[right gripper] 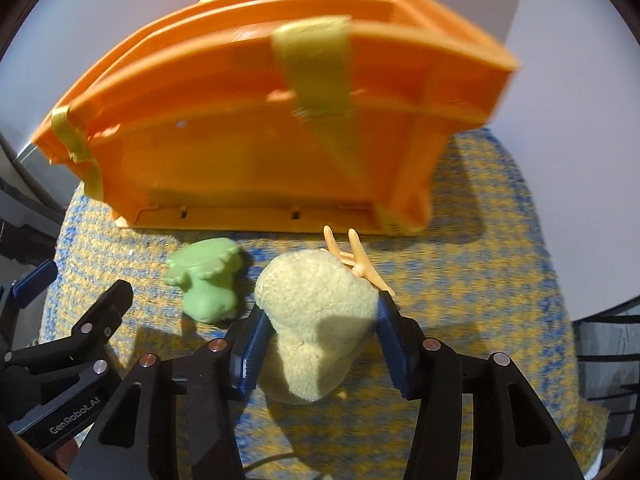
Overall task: Organize objects
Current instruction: 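Grasp the green frog with the left gripper while the right gripper grasps the beige plush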
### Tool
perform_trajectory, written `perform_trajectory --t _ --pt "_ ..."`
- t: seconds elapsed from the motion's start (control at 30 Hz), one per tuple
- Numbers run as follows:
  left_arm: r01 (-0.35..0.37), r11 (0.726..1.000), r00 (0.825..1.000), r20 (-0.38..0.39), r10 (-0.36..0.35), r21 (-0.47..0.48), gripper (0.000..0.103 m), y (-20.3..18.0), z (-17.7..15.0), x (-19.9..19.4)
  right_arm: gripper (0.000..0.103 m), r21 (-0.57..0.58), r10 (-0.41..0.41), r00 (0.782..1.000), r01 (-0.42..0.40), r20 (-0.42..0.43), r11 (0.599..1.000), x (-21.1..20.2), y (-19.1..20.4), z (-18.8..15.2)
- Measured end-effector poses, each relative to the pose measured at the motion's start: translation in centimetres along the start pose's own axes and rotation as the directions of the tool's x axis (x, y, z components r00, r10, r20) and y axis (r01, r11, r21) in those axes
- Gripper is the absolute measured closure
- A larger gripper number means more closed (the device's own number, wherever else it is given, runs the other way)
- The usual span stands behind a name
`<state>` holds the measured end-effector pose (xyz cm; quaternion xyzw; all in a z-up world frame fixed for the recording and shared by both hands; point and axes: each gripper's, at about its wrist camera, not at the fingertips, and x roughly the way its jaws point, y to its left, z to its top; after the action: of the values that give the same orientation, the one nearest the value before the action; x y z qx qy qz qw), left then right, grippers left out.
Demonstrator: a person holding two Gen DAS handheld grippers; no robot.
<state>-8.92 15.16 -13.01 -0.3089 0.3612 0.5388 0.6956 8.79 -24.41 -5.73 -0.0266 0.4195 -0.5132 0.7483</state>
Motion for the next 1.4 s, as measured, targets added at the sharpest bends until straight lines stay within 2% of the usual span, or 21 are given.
perform_trajectory --t 0.23,0.3,0.33,0.47,0.67,0.77,0.93,1.0,1.4 --pt "0.047 0.998 0.999 0.025 -0.048 0.039 0.004 -3.5 0.8 -0.6 0.052 0.025 -0.033 0.999 0.032 0.021 0.999 -1.6 -3.5 -0.7" --pt "0.057 0.997 0.998 0.028 -0.059 0.048 0.004 -4.5 0.9 -0.5 0.052 0.031 -0.043 0.999 0.042 0.023 0.999 -1.9 -4.0 -1.0" --pt "0.061 0.997 0.998 0.029 -0.063 0.05 0.004 -4.8 0.9 -0.5 0.052 0.032 -0.048 0.999 0.047 0.023 0.998 -1.9 -3.0 -1.3" --pt "0.075 0.995 0.997 0.021 -0.077 0.066 0.005 -6.2 0.7 0.2 0.052 0.038 -0.064 0.998 0.063 0.021 0.997 -1.4 -4.9 -0.6" --pt "0.096 0.993 0.995 0.0 -0.097 0.066 0.015 -7.2 0.6 1.6 0.052 0.043 -0.074 0.997 0.073 0.011 0.996 -0.5 -6.1 -0.4" --pt "0.105 0.993 0.994 -0.02 -0.104 0.06 0.024 -7.4 0.5 2.5 0.052 0.043 -0.075 0.997 0.075 0.004 0.996 -0.1 -6.2 -0.6" --pt "0.127 0.99 0.991 -0.053 -0.124 0.054 0.047 -7.7 0.4 3.5 0.052 0.038 -0.079 0.997 0.079 0.001 0.996 0.1 -6.3 -0.7" --pt "0.127 0.99 0.991 -0.05 -0.125 0.059 0.051 -7.8 0.3 3.5 0.052 0.036 -0.081 0.997 0.081 0.002 0.996 0.5 -6.5 -0.6" --pt "0.144 0.988 0.989 -0.029 -0.143 0.058 0.051 -7.4 -0.8 0.4 0.052 0.0 -0.059 0.997 0.059 0.055 0.998 -1.6 -5.3 -0.9"
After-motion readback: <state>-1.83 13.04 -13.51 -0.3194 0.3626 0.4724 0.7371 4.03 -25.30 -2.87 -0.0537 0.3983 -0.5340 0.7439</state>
